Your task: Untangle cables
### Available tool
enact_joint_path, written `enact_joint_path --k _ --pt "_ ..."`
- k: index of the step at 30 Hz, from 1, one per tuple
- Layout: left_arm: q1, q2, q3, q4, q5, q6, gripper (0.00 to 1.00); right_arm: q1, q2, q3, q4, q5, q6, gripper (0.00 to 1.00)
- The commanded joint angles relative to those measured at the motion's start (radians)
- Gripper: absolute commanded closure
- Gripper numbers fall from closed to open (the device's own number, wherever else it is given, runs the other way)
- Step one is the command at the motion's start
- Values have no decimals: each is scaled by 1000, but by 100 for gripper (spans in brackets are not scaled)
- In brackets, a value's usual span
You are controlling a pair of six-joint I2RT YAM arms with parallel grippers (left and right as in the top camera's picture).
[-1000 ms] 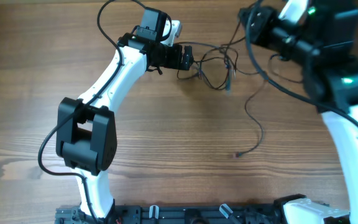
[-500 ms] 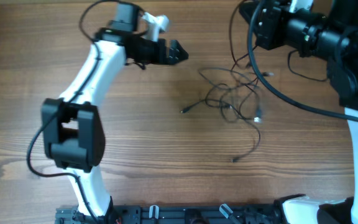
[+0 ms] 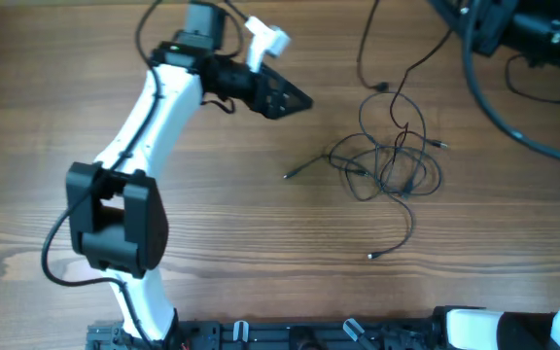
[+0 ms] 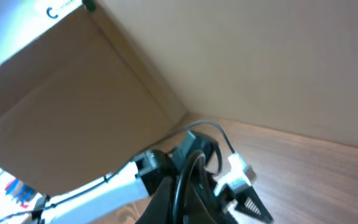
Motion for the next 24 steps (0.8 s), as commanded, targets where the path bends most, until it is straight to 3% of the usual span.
enact_joint_path --k 1,3,7,9,16,24 --pt "-113 3 17 9 -207 7 0 -79 1 9 -11 -55 60 96" --pt "-154 23 17 51 -256 -83 0 -122 1 9 -67 -53 55 96" --pt "-230 113 17 209 -409 -411 0 -200 1 9 -250 77 49 96" --pt "-274 162 17 261 -467 -503 0 -205 1 9 -299 103 -28 96" --pt "-396 214 17 299 -797 -624 0 -205 1 9 -358 146 -161 96" --pt "-480 214 17 341 -837 -597 0 -205 1 7 -391 167 -181 96"
